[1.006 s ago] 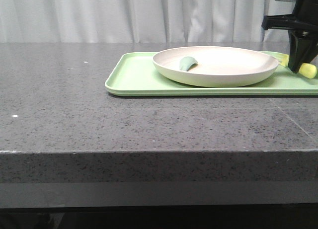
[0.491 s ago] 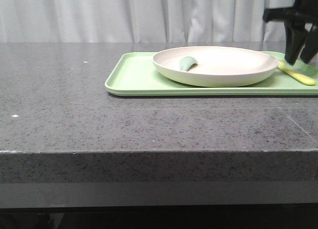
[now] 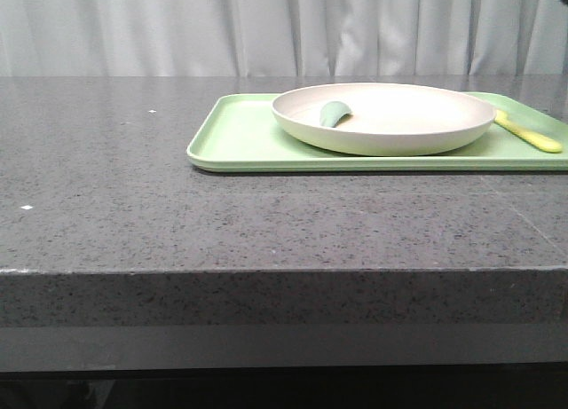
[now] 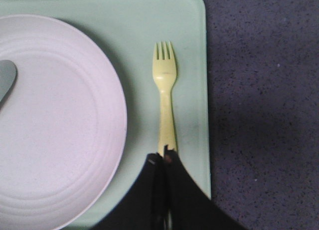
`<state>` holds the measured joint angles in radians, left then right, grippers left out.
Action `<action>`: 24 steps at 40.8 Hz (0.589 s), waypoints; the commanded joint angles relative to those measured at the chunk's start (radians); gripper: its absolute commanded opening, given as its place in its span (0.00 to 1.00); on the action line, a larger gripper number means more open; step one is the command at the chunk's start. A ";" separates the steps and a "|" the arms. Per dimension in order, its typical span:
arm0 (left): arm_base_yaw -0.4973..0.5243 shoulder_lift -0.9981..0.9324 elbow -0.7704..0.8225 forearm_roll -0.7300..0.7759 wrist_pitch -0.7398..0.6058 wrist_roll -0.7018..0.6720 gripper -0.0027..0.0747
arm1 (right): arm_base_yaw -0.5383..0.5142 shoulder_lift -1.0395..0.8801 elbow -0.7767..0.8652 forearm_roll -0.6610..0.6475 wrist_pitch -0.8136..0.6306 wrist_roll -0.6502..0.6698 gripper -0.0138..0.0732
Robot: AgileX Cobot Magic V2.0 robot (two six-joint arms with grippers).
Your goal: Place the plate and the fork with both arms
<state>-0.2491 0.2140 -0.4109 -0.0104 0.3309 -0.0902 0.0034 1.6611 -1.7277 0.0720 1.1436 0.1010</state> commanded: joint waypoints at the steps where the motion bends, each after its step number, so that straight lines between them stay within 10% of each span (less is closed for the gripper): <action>1: 0.001 0.010 -0.026 0.000 -0.074 -0.008 0.01 | 0.002 -0.122 0.037 -0.003 -0.057 -0.014 0.02; 24: 0.001 0.010 -0.026 0.000 -0.074 -0.008 0.01 | 0.005 -0.874 0.965 -0.003 -0.627 -0.110 0.02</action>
<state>-0.2491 0.2140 -0.4109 -0.0104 0.3309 -0.0902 0.0073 0.9053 -0.8608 0.0720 0.6804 0.0000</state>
